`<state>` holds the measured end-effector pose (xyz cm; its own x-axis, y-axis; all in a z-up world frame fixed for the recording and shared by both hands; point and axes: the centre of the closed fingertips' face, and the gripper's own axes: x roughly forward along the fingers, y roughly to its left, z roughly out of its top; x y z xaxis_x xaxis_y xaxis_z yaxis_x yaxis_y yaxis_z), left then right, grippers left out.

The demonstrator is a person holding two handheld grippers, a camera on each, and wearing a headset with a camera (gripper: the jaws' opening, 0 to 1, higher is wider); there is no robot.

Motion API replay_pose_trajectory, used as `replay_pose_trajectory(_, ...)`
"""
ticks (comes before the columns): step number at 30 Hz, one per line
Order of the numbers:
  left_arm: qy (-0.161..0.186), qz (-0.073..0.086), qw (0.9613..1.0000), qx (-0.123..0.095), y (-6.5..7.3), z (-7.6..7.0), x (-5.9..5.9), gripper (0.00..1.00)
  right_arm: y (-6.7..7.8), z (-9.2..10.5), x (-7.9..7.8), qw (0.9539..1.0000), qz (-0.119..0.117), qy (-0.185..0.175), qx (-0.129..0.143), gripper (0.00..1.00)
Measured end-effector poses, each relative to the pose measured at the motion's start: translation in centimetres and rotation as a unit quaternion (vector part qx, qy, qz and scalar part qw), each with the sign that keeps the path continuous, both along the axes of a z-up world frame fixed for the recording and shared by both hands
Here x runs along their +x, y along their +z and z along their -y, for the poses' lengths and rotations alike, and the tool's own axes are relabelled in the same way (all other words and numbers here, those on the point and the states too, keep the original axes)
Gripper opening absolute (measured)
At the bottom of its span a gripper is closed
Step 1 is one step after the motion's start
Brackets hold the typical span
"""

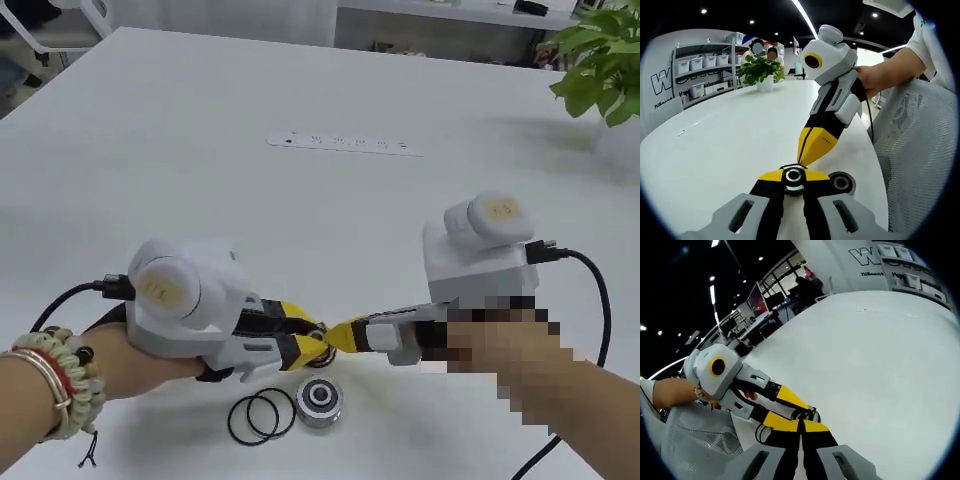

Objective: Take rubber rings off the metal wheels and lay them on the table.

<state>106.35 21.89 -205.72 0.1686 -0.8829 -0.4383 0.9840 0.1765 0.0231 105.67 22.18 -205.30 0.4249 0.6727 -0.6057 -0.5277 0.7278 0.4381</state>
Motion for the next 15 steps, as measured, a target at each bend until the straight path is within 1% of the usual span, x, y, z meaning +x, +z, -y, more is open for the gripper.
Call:
replay_pose_trajectory(8,0.002,-0.001,1.0,-0.001,0.01,0.01,0.0,0.08,-0.09,0.78,0.24,0.9999,-0.002,-0.012,-0.002,0.0)
replay_pose_trajectory(15,0.001,-0.002,1.0,0.001,0.01,-0.01,-0.08,0.08,-0.1,0.9,0.24,0.9999,-0.002,-0.015,-0.005,0.0)
